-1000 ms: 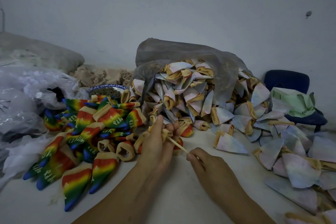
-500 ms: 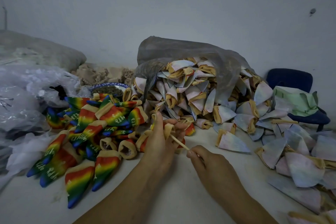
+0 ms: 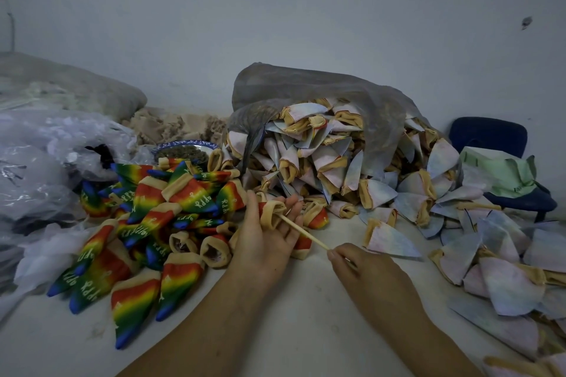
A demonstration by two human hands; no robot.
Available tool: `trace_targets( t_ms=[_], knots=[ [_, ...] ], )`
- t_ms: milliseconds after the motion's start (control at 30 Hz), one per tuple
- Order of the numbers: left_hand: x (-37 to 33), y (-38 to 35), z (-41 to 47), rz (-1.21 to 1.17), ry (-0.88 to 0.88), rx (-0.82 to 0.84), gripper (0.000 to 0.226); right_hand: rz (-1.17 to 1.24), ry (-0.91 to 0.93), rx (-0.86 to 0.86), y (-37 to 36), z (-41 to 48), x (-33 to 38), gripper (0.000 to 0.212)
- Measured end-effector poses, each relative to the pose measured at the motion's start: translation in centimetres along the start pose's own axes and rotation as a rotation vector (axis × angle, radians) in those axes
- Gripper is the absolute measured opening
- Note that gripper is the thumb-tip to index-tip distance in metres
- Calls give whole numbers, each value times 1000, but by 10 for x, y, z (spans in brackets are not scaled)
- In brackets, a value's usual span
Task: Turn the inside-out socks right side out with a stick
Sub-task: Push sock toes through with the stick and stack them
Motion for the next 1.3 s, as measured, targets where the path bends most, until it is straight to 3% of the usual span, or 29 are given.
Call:
trace_targets(
  t_ms=[133,333,700,1067,1167,1300],
  knots=[
    [1,1,-1,56,21,-2,31,-9,0,34,0,-1,1,34],
    [3,-2,-4,169,24,22,16,-5,40,34,2,-1,1,34],
    [11,-6,-6,489,-52,54,31,20,57,45,0,-4,7,34],
    [19,-9,-4,390,-55,35,37,338,-84,102,-21,-9,31,23],
    [17,-9,-4,501,-128,28,43,469,-128,155,-22,-7,30,25],
    [16,-4,-6,881,-313,44,45,495,-169,145,-19,-2,24,28]
  ],
)
Point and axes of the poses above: each hand's wrist, its own z-axis towards the middle knuckle, its own y-axis out of the back of the hand, x = y × z, the point moved 1 cm from there along z, towards the middle knuckle, and after that the axes turned 8 degrees about -z, right-handed, at the moved point
